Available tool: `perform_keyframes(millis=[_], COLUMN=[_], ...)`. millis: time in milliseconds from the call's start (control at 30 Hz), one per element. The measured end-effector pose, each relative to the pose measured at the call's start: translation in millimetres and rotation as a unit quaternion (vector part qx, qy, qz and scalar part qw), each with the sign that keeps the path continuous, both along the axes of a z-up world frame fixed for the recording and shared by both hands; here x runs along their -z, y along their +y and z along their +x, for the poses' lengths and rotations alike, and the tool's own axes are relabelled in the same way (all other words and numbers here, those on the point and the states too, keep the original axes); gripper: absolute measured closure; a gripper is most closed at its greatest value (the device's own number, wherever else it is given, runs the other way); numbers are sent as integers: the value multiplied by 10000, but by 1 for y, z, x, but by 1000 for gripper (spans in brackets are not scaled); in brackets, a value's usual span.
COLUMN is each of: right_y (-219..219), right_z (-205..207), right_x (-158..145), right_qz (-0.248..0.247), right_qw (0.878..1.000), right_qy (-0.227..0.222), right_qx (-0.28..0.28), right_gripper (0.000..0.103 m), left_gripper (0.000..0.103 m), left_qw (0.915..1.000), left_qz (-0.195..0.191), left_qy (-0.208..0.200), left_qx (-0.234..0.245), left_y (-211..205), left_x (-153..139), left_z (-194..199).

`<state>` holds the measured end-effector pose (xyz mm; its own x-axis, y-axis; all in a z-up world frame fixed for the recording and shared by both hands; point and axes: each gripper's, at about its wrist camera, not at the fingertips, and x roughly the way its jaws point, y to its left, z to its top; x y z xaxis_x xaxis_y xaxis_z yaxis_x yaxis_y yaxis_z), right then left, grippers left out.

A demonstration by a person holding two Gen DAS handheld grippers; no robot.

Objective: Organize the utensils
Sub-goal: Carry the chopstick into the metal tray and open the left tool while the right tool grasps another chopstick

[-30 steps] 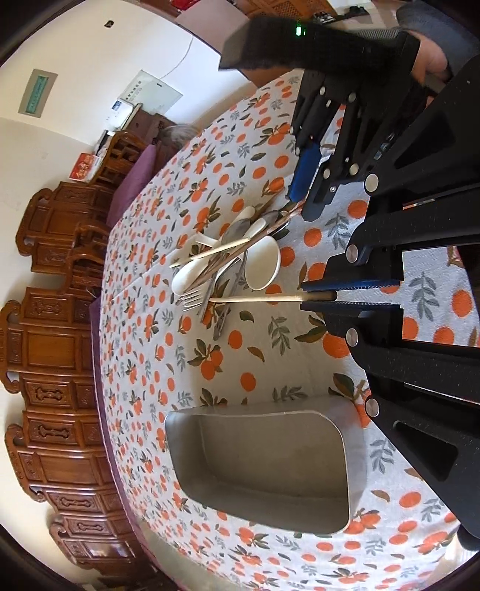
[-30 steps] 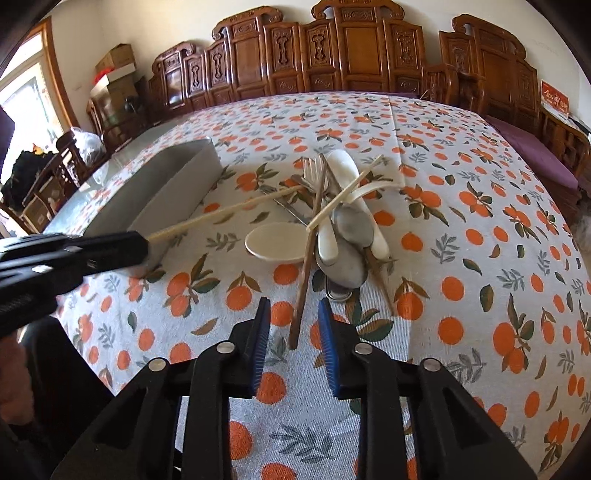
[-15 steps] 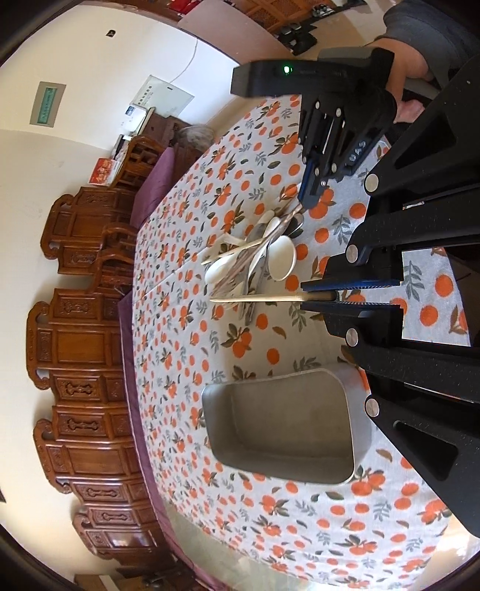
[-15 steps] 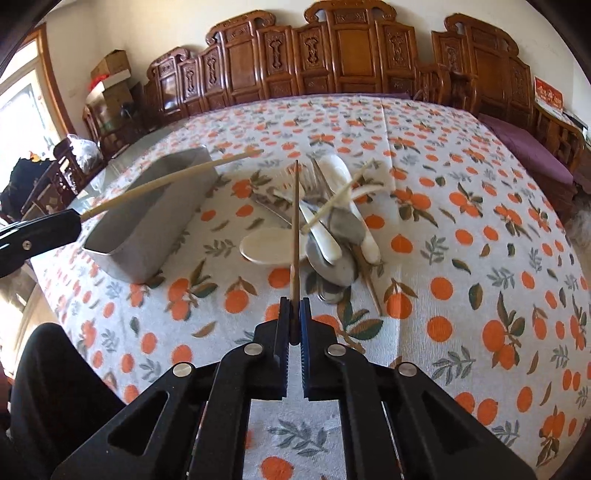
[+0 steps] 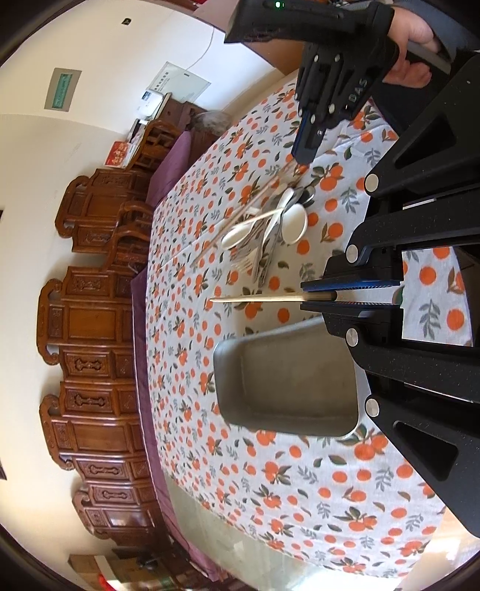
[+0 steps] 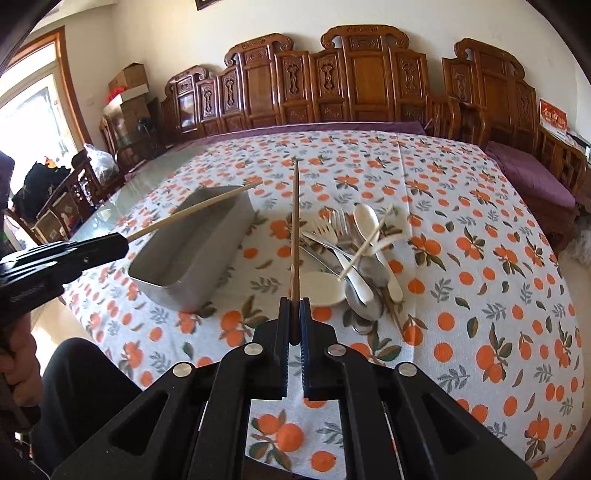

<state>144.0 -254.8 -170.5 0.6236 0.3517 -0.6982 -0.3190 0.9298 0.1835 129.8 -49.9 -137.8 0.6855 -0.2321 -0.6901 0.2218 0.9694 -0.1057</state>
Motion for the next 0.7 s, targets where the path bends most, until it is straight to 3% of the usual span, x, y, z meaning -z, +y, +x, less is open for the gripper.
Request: perform_keyframes(millis=[367,700], right_y=[28,43], right_z=[0,2], right_x=[-8,-3], right_qz=[35,-116], right_qw=[9998,9994], right_qy=[-27,49], right_qx=[-211,-318], right_gripper=[97,97], left_gripper=[99,99], left_qw=[9990,9950], left_qz=[217,572], left_qy=[27,339], left_qx=[-396,-745], left_y=[40,60], left_x=[5,31], left_z=[13,40])
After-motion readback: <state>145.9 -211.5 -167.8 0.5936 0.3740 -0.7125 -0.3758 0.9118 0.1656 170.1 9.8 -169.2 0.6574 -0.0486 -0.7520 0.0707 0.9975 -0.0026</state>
